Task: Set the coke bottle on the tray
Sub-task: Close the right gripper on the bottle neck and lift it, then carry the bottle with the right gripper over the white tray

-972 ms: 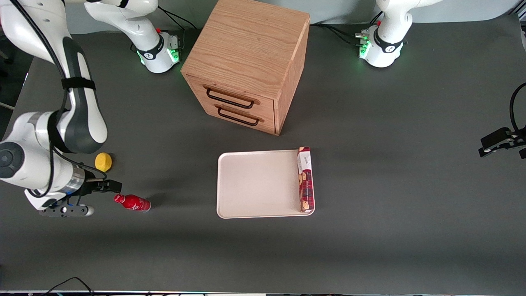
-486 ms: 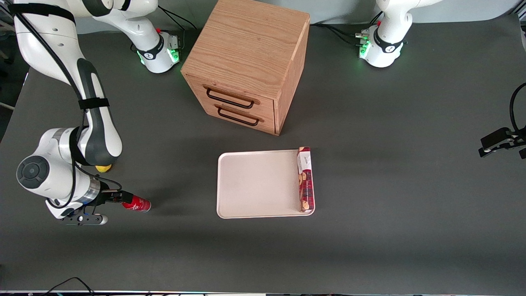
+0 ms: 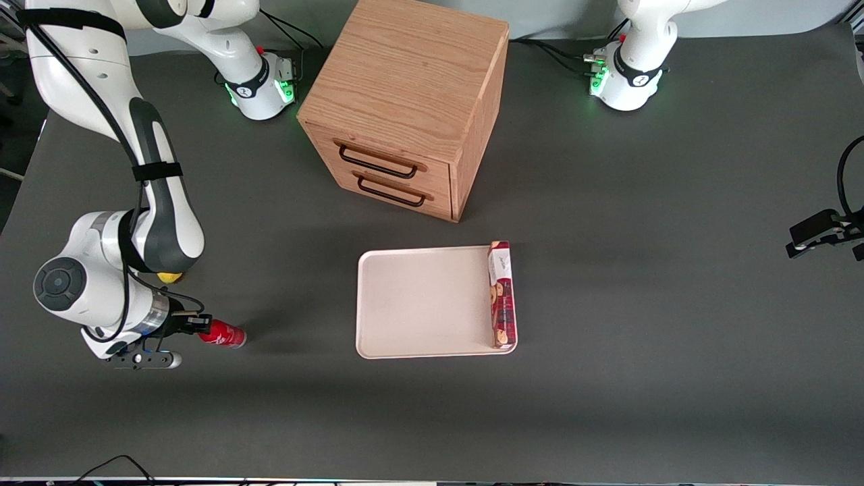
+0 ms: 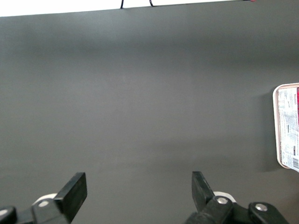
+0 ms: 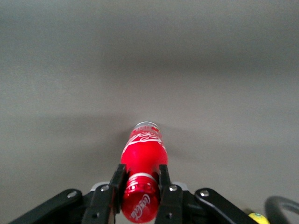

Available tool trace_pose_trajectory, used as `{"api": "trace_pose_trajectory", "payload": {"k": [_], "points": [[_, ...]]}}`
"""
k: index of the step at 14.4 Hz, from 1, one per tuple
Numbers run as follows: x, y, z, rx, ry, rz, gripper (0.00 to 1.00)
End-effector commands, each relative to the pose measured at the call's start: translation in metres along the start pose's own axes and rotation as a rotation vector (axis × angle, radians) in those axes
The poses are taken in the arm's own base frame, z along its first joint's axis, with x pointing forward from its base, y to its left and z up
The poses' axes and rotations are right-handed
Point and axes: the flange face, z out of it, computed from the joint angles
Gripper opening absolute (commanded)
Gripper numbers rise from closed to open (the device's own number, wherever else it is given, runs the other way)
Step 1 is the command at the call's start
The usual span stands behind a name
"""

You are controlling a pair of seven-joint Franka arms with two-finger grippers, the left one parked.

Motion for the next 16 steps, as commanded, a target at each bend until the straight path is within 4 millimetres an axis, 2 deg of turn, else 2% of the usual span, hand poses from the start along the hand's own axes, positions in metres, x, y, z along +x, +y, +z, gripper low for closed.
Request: {"api": "trace_pose_trajectory", "payload": {"k": [1, 2, 3, 6, 7, 10, 11, 14, 16], "points": [[0.001, -0.004, -0.01, 0.019, 0.01, -0.008, 0.0], [0.0, -0.006, -0.019, 0.02, 0.003, -0.012, 0.0], [0.002, -0.009, -0.038, 0.024, -0.011, -0.017, 0.0], [0.005, -0.023, -0.109, 0.029, -0.093, -0.043, 0.0], [-0.003, -0.029, -0.151, 0.034, -0.158, -0.056, 0.0], [-0.022, -0.059, -0.209, 0.053, -0.208, -0.061, 0.0], [-0.03, -0.083, -0.222, 0.066, -0.214, -0.036, 0.0], [-0.05, -0.179, -0.242, 0.096, -0.198, 0.105, 0.0], [-0.054, -0.231, -0.231, 0.119, -0.177, 0.208, 0.0]]}}
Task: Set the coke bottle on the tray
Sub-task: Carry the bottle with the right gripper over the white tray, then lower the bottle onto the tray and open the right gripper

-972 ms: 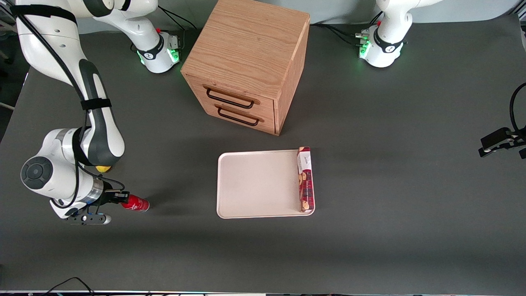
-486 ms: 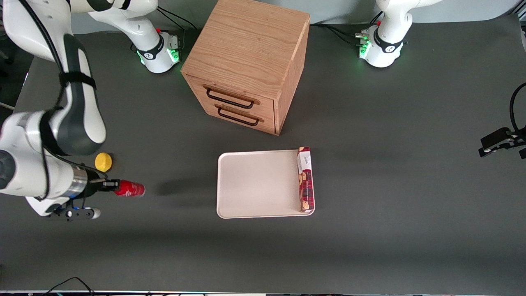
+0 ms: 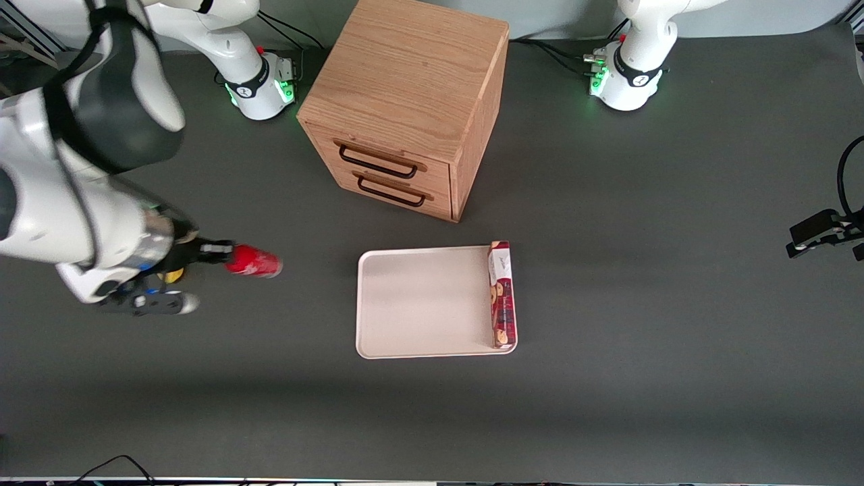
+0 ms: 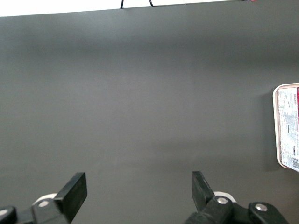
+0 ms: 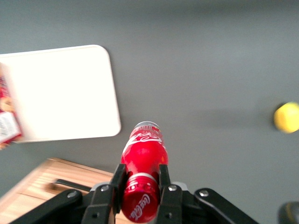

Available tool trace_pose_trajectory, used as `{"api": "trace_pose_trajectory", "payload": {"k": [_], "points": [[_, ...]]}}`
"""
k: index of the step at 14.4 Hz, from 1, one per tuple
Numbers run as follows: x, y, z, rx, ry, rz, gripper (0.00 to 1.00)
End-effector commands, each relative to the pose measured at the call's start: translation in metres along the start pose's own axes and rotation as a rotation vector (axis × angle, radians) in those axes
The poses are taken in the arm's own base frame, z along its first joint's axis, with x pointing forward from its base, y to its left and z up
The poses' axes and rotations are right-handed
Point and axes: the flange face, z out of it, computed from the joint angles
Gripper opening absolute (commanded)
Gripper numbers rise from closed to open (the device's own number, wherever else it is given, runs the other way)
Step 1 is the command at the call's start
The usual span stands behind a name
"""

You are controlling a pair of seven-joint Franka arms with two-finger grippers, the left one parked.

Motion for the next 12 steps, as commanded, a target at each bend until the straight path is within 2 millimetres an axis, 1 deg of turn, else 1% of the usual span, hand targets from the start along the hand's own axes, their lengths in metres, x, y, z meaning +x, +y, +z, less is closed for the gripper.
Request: {"api": "trace_pose_trajectory", "payload": {"k": [1, 2, 4, 5, 6, 8, 9, 10, 11, 12], "points": [[0.0, -0.061, 0.029, 0.04, 0.007, 0.139, 0.0], [0.005, -0.078, 0.053, 0.033, 0.001, 0.166, 0.0], [0.024, -0.095, 0.093, 0.03, 0.049, 0.205, 0.0], [0.026, -0.11, 0.116, 0.041, 0.059, 0.218, 0.0], [0.03, -0.12, 0.139, 0.041, 0.076, 0.234, 0.0], [0.033, -0.128, 0.18, 0.029, 0.108, 0.226, 0.0], [0.035, -0.129, 0.195, 0.034, 0.116, 0.224, 0.0], [0.036, -0.13, 0.206, 0.034, 0.112, 0.229, 0.0], [0.037, -0.13, 0.212, 0.029, 0.107, 0.235, 0.0], [0.037, -0.13, 0.214, 0.027, 0.105, 0.237, 0.55]]}}
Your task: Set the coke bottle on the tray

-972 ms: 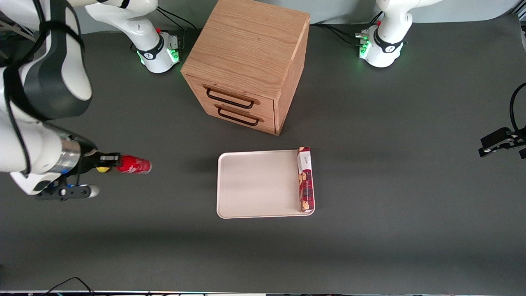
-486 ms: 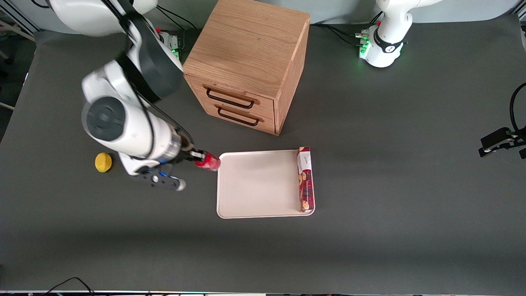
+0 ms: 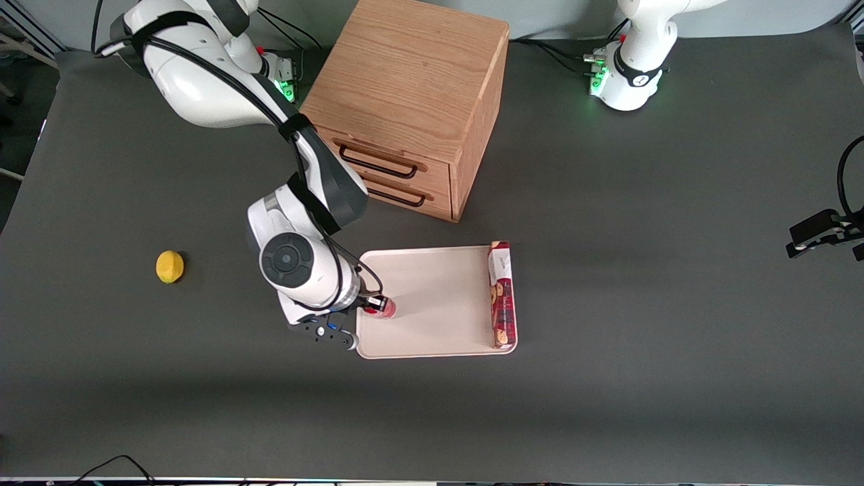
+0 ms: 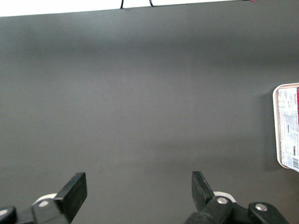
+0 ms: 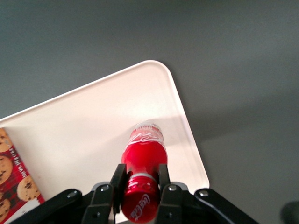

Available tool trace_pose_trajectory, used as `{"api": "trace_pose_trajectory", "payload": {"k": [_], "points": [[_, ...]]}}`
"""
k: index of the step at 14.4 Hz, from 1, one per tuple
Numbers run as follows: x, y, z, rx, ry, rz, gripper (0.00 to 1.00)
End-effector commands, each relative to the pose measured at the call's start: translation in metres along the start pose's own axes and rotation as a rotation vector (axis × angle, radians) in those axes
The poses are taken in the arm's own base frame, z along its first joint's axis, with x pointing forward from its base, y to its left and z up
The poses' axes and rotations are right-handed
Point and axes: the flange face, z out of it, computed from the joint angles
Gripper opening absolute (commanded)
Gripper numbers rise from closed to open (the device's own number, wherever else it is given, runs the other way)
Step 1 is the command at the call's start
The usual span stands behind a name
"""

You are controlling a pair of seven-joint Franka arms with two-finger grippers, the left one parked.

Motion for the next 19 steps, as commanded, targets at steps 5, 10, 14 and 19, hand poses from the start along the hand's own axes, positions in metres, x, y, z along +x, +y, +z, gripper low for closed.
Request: {"api": "trace_pose_trajectory", "payload": {"k": [5, 10, 14, 19], "points": [[-0.002, 0.02, -0.092, 0.018, 0.062, 0.031, 1.0], [-0.013, 0.16, -0.279, -0.061, 0.047, -0.128, 1.0], [-0.054, 0.272, -0.33, -0.137, -0.037, -0.167, 1.0], [-0.08, 0.36, -0.288, -0.07, 0.027, -0.149, 1.0]]}}
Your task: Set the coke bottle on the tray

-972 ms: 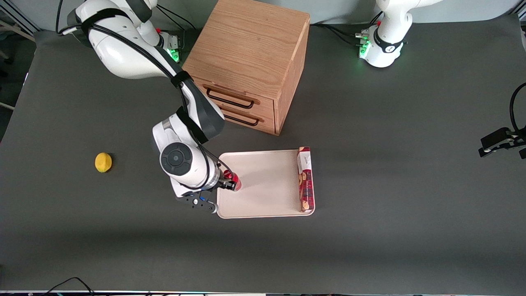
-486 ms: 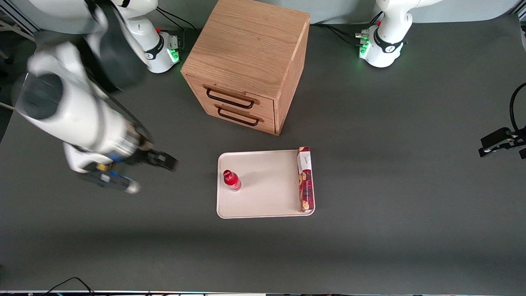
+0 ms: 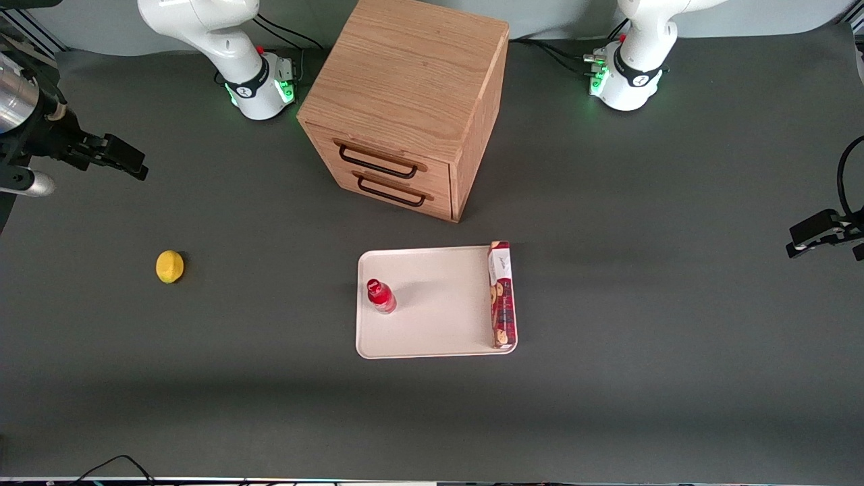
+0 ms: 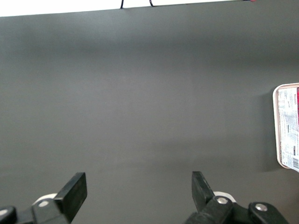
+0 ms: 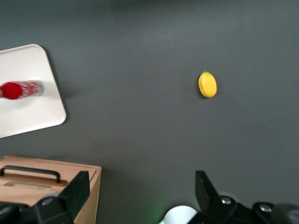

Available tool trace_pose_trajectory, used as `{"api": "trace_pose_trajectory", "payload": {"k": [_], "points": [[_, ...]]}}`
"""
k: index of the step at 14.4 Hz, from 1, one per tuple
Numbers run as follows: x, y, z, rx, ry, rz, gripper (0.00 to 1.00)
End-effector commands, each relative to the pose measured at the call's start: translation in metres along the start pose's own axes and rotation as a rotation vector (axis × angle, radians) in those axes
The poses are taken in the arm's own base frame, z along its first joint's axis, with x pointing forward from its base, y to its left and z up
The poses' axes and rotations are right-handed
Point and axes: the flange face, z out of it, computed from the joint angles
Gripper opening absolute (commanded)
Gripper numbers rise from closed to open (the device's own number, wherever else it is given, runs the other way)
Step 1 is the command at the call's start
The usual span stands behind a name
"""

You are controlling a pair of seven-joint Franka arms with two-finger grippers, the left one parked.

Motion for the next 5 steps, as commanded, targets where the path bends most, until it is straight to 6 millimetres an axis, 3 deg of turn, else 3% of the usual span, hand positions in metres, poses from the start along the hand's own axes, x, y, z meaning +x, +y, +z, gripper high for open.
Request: {"api": "trace_pose_trajectory", "payload": {"k": [1, 5], "points": [[-0.023, 0.013, 0.031, 0.026, 0.006, -0.032, 1.0], [0.001, 0.01, 0.025, 0.058, -0.001, -0.022, 1.0]]}}
